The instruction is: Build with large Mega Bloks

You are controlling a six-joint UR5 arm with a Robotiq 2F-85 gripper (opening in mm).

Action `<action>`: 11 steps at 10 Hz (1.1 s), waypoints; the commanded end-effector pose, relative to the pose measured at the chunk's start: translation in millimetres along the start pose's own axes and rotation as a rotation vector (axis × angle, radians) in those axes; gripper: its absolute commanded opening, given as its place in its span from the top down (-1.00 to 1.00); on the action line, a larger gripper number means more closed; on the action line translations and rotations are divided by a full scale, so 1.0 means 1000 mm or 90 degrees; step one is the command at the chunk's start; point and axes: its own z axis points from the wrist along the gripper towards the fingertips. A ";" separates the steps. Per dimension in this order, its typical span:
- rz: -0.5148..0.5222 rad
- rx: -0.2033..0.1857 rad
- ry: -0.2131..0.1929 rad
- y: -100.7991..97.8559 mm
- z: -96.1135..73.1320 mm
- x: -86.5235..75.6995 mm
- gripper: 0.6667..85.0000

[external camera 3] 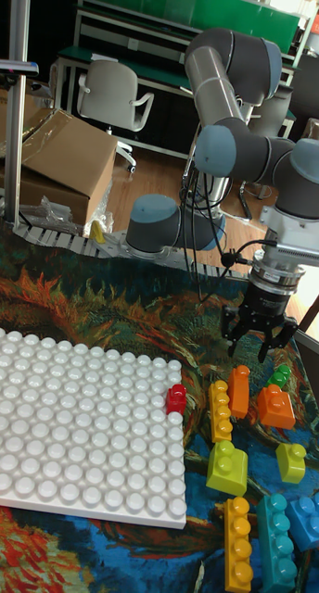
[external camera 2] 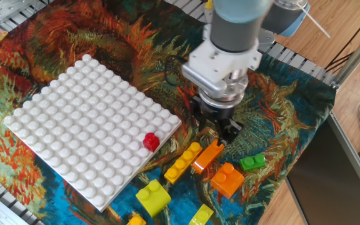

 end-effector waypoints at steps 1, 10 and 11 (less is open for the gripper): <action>-0.007 0.000 0.000 -0.009 -0.006 -0.004 -0.31; -0.016 -0.004 -0.039 0.013 -0.006 0.019 -0.30; -0.020 -0.003 -0.032 0.013 -0.006 0.021 -0.30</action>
